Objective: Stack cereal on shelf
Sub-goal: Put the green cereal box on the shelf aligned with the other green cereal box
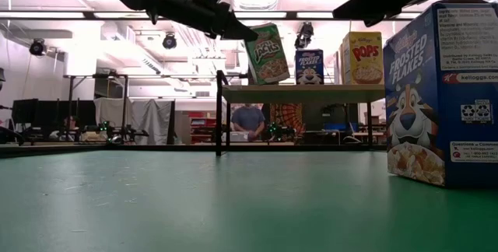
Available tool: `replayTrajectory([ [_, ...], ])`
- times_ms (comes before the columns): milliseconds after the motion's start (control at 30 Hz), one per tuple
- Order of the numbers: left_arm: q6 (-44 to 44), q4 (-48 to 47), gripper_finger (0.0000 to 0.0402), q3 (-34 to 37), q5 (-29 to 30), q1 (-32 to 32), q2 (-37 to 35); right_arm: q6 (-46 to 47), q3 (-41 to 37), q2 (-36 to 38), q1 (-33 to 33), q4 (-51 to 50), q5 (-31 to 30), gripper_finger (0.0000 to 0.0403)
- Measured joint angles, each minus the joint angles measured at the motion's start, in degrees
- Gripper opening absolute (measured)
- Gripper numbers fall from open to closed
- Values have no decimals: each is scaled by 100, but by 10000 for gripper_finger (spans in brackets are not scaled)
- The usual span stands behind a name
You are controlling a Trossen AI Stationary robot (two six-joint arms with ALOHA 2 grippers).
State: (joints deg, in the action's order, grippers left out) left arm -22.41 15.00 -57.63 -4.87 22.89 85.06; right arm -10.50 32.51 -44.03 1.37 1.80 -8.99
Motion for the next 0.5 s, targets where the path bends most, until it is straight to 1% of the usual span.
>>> replayTrajectory([
  [167, -1, 4, 179, 0, 79, 0, 6, 0, 0, 0, 0, -2, 0, 13],
  [500, 36, -55, 224, 13, 239, 2, 22, 0, 0, 0, 0, -2, 0, 13],
])
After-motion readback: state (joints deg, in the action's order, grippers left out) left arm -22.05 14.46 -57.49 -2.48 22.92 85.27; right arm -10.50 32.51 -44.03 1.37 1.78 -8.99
